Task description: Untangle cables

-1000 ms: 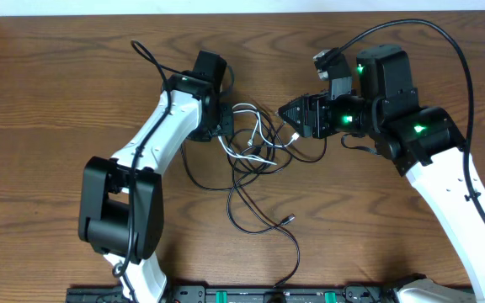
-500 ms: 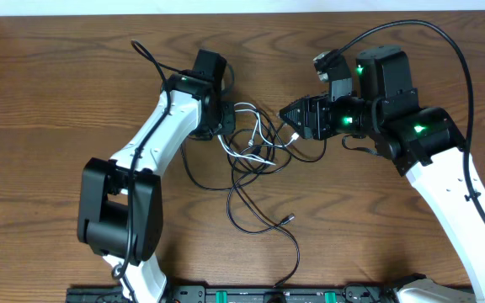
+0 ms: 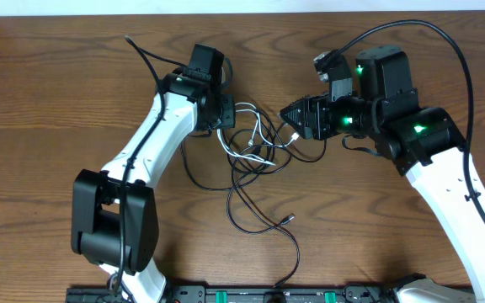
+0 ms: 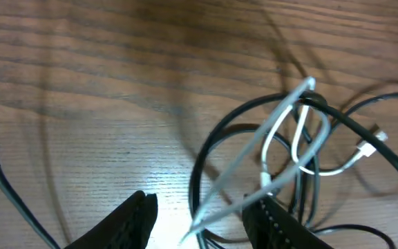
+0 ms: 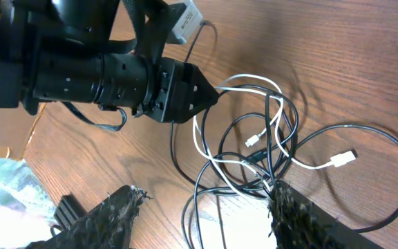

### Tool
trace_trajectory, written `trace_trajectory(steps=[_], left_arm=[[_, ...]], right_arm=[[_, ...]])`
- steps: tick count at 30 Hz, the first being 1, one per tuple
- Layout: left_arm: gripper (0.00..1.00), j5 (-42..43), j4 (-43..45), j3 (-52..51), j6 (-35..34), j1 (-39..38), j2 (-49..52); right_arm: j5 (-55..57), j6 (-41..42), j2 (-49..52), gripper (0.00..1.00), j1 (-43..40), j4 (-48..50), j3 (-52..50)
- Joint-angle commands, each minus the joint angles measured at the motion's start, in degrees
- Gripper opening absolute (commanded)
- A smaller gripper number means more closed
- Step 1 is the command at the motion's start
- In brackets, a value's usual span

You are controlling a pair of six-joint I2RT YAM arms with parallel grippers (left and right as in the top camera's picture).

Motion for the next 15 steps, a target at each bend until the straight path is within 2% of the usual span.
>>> trace_trajectory(steps=[1,8,15], left_arm=[[0.46,-2.40,0.24,-0.39,1.18,0.59,1.75],[0.47,-2.32,0.61,-0.74,1.18,1.40,1.79],[0.47,4.31,0.66,-1.84,3.54,1.27,1.81]], right_arm=[[0.24,-0.70,-0.61,0.59,-0.15,-0.09,0.52],[0.24,-0.70,-0.61,0.59,-0.15,-0.11,0.52],[0.24,-0.70,-0.61,0.59,-0.15,-0.22,0.52]])
